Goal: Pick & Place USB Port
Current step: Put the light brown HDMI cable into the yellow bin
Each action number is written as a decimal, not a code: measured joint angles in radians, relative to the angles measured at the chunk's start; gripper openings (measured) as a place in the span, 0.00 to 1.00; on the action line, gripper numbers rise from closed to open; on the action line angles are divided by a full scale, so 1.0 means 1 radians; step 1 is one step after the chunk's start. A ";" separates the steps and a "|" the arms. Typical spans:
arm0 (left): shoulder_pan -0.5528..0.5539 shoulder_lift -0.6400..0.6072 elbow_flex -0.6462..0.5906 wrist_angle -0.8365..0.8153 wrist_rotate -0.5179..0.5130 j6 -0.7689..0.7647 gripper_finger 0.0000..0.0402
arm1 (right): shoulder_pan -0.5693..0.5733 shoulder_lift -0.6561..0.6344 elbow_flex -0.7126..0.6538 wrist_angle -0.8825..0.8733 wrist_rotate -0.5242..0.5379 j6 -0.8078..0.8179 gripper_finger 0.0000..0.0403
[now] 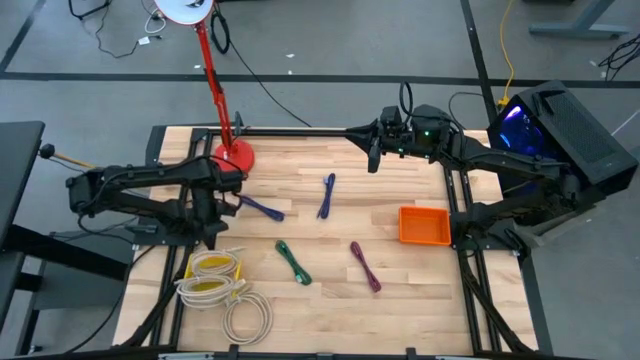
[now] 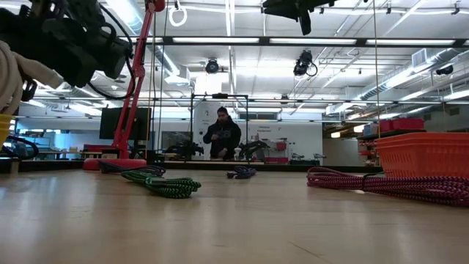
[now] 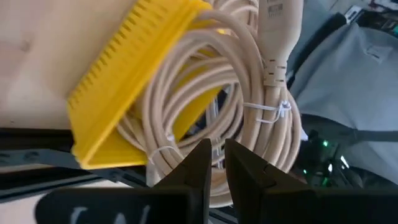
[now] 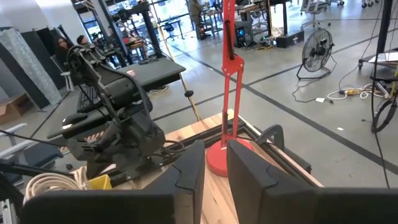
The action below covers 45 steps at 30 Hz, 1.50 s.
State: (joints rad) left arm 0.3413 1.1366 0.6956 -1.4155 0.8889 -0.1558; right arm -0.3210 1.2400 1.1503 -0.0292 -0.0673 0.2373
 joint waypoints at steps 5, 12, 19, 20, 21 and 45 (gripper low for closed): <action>-0.075 0.000 0.000 0.027 0.021 -0.083 0.12 | 0.000 0.000 0.000 0.000 0.000 -0.010 0.18; -0.238 0.000 0.000 0.176 0.137 -0.316 0.12 | -0.001 0.000 0.000 0.000 0.007 -0.014 0.18; -0.395 0.000 0.000 0.377 0.106 -0.527 0.12 | -0.001 0.000 0.000 0.000 0.007 -0.014 0.18; -0.415 0.000 0.000 0.399 0.086 -0.553 0.12 | -0.001 0.000 0.000 0.000 0.007 -0.014 0.18; -0.432 0.000 0.000 0.417 0.067 -0.579 0.12 | -0.001 0.000 0.000 0.000 0.007 -0.014 0.18; -0.594 0.000 0.000 0.616 -0.153 -0.803 0.12 | 0.020 0.000 0.000 -0.001 -0.004 -0.009 0.18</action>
State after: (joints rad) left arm -0.2527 1.1366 0.6960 -0.7994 0.7360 -0.9588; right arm -0.3007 1.2404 1.1503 -0.0303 -0.0715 0.2285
